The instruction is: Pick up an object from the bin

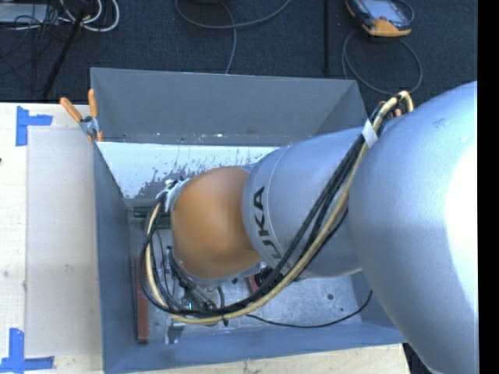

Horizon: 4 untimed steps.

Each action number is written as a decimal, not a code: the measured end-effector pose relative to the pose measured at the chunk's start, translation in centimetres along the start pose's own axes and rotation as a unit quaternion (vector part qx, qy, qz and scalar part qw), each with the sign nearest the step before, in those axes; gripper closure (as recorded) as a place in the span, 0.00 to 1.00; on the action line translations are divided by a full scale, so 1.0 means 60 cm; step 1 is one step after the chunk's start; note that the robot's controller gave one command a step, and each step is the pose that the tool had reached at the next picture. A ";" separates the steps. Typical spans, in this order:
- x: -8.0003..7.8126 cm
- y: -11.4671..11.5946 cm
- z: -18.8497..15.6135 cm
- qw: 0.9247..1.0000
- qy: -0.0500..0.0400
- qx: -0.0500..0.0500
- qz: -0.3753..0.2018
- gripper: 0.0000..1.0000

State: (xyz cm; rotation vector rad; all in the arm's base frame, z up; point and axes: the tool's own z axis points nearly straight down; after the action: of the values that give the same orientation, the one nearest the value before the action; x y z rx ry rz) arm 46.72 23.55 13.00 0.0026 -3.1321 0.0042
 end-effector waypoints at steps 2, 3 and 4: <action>-0.066 -0.053 -0.060 1.000 -0.004 -0.001 -0.011 0.00; -0.063 -0.126 -0.066 0.999 -0.005 -0.001 -0.047 0.00; -0.085 -0.125 0.003 0.999 -0.009 -0.001 -0.039 0.00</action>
Offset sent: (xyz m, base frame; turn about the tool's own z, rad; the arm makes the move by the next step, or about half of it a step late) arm 0.0490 -0.0398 0.0437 -0.0242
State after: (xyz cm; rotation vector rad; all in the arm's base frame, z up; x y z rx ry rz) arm 51.85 16.07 12.79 0.1245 -3.1466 0.0005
